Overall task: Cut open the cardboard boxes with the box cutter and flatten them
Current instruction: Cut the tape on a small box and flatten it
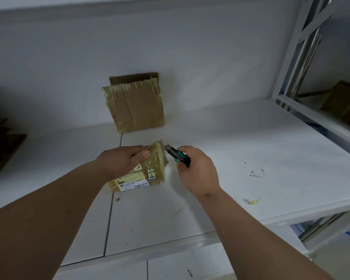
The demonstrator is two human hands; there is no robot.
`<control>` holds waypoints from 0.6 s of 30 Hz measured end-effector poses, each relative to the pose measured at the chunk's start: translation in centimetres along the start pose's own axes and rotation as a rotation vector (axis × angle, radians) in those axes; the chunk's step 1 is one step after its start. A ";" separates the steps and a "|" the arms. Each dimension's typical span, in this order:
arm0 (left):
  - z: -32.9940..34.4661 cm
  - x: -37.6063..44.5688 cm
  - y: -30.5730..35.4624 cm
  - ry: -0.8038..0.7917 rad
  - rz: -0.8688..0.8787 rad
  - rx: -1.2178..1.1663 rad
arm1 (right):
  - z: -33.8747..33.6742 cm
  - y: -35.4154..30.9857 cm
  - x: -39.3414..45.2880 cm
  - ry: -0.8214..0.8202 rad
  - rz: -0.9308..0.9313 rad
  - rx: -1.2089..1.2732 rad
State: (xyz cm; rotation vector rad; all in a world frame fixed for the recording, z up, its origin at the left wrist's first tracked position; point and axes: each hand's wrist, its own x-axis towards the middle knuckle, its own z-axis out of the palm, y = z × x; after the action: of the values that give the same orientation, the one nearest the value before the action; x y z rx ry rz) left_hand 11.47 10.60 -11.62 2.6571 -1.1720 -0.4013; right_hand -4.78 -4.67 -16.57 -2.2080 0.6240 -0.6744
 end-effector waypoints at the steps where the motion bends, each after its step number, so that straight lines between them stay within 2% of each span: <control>1: 0.0 0.0 -0.1 -0.001 0.002 -0.008 | 0.1 0.2 -0.1 -0.018 -0.003 -0.011; 18: -0.4 -0.2 -0.2 -0.035 0.003 -0.072 | 1.6 -0.1 0.2 -0.036 0.010 0.050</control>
State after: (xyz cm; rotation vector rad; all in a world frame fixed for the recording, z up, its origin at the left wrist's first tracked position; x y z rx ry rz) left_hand 11.56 10.89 -11.29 2.5968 -1.1491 -0.4816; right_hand -3.62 -3.91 -17.42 -2.1648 0.5932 -0.6375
